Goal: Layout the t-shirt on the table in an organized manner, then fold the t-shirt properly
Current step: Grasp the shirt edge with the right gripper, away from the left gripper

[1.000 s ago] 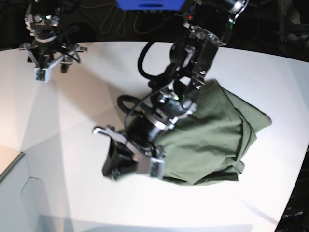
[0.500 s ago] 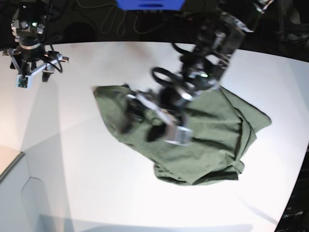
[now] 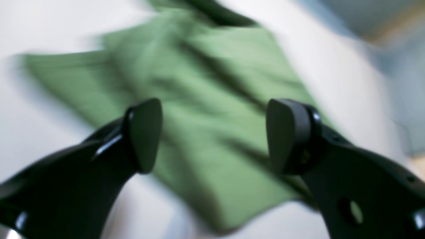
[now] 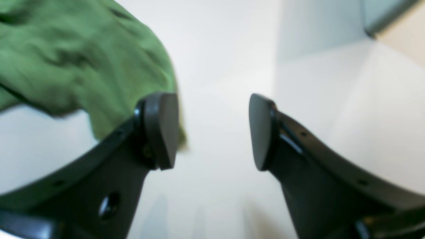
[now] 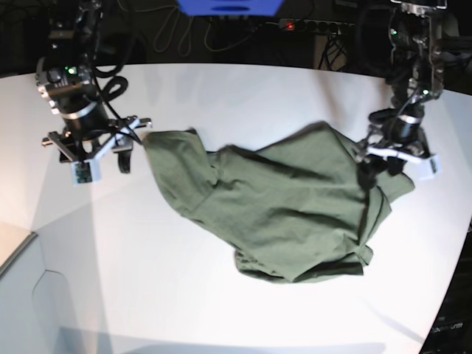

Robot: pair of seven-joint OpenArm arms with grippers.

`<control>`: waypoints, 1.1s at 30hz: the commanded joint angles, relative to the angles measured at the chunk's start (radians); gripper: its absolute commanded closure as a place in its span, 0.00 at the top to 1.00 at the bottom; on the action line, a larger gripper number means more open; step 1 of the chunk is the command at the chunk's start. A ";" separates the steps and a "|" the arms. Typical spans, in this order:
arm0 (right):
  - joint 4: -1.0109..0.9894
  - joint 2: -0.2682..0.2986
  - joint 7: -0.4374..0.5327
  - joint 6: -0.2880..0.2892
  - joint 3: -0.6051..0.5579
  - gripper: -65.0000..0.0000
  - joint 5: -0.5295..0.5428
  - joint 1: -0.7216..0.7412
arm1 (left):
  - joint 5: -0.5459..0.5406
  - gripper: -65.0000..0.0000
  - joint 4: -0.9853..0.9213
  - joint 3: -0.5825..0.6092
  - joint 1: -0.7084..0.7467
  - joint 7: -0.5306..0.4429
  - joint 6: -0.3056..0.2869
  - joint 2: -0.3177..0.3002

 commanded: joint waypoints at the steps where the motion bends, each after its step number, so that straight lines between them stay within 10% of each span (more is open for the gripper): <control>1: -0.004 0.003 0.015 0.012 -0.008 0.52 0.002 0.018 | -0.009 0.73 -0.003 -0.016 -0.009 -0.012 -0.013 -0.011; 28: -0.623 -0.001 0.016 0.012 -0.180 0.51 0.002 0.351 | -0.015 0.73 -0.373 -0.082 -0.161 -0.019 -0.013 -0.007; 33: -0.649 0.005 0.015 0.014 -0.178 0.22 0.002 0.361 | -0.015 0.73 -0.374 -0.082 -0.171 -0.019 -0.013 -0.010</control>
